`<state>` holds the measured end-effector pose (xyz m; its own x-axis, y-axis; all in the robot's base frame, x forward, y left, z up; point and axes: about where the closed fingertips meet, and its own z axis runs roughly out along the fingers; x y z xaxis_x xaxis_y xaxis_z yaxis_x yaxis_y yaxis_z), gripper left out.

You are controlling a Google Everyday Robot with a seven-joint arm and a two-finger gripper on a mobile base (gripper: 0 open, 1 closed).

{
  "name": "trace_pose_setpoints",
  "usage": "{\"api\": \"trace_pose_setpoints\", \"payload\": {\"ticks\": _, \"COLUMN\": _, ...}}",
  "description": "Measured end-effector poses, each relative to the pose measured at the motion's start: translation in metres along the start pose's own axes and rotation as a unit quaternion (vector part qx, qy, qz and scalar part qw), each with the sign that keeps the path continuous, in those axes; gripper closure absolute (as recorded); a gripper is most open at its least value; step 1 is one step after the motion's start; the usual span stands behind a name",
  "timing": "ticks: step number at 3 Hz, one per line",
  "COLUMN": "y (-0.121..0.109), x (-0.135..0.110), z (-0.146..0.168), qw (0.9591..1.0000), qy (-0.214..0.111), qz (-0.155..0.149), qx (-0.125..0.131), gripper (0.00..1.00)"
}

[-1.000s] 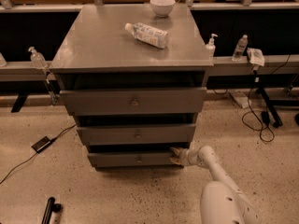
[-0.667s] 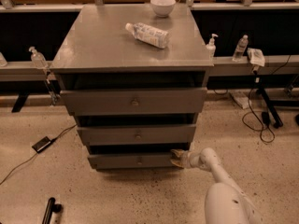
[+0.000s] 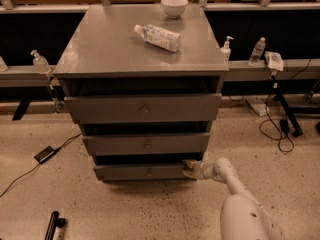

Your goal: Open bottom drawer

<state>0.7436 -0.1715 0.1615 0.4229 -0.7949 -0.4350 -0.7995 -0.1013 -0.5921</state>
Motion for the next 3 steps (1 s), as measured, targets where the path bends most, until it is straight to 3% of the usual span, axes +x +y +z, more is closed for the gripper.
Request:
{"api": "trace_pose_setpoints", "payload": {"ticks": 1, "y": 0.0015, "x": -0.0020, "z": 0.0025, "qw": 1.0000, "qy": -0.002, "qz": 0.000, "qx": -0.001, "gripper": 0.84}}
{"api": "trace_pose_setpoints", "payload": {"ticks": 3, "y": 0.0016, "x": -0.0033, "z": 0.0030, "qw": 1.0000, "qy": -0.003, "qz": 0.000, "qx": -0.002, "gripper": 0.38}}
